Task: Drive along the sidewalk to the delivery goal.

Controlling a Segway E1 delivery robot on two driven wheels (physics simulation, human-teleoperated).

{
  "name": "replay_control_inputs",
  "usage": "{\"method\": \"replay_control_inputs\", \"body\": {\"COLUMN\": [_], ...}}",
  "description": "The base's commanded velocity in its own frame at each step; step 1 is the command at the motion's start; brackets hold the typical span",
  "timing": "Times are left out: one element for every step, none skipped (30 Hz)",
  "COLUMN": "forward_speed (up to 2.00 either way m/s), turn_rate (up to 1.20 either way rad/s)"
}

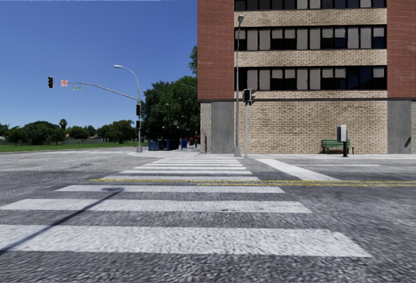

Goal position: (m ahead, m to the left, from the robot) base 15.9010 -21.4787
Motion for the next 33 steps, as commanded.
{"method": "replay_control_inputs", "body": {"forward_speed": [2.0, 2.0, 2.0, 2.0, 2.0, 2.0, 2.0, 2.0, 2.0, 2.0, 2.0, 2.0, 2.0, 2.0, 2.0, 2.0, 2.0, 2.0, 2.0, 2.0, 2.0, 2.0, 2.0, 2.0, 2.0, 2.0, 2.0, 2.0, 2.0, 2.0, 2.0, 2.0, 2.0], "turn_rate": [0.0, 0.0, 0.0, 0.0, 0.0, 0.0, 0.0, 0.0, 0.0, 0.0, 0.0, 0.0, 0.0, 0.0, 0.0, 0.0, 0.0, 0.0, 0.0, 0.0, 0.0, 0.0, 0.0, 0.0, 0.0, 0.0, 0.0, 0.0, 0.0, 0.0, 0.0, 0.0, 0.0]}}
